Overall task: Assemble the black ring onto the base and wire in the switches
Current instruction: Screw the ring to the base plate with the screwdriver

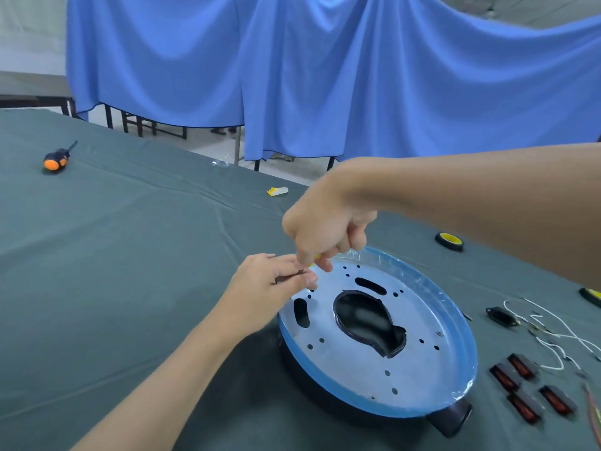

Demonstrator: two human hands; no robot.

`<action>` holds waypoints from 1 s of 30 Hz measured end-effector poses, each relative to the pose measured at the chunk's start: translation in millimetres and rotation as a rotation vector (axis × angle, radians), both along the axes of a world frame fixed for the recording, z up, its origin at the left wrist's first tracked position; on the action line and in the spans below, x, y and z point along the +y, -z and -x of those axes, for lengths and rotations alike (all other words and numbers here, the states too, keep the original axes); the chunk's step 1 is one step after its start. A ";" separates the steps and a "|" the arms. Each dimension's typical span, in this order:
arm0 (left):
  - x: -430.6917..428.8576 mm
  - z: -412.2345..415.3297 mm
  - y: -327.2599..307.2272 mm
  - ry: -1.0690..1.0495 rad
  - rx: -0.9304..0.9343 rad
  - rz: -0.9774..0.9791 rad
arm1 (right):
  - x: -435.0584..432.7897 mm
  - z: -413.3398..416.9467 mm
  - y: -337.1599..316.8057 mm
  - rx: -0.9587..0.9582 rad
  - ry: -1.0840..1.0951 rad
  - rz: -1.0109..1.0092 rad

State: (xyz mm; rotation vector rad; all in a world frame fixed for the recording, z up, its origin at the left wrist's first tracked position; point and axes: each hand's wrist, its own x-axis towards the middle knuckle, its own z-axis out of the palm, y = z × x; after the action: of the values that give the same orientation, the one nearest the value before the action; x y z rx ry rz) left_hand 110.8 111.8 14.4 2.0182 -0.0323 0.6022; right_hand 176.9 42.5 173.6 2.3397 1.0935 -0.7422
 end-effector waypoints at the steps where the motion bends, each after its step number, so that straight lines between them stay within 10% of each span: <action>1: -0.9 1.0 -0.4 -0.008 0.005 0.013 | 2.7 -0.3 -0.2 0.039 0.074 0.006; 6: 0.0 2.9 -1.9 -0.037 0.036 0.070 | 17.5 7.9 -3.1 -0.012 0.112 0.040; 11: 0.3 2.7 -4.5 -0.057 0.118 0.068 | 7.7 14.7 -4.3 -0.387 -0.462 -0.013; 16: -0.1 1.9 1.4 -0.044 0.042 0.104 | 0.6 10.8 -8.7 -0.314 -0.645 -0.150; 25: 3.3 1.6 20.8 -0.270 -0.092 0.507 | 12.0 9.7 -3.7 -0.249 -0.495 -0.169; 30: -2.1 2.1 25.1 -0.277 0.099 0.264 | 5.0 -4.0 1.1 -0.086 -0.085 -0.287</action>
State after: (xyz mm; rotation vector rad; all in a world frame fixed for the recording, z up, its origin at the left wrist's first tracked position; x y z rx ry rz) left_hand 108.7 109.7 -10.8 1.8038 0.3729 0.6424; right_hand 181.0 47.5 172.5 2.5132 1.3265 -0.4744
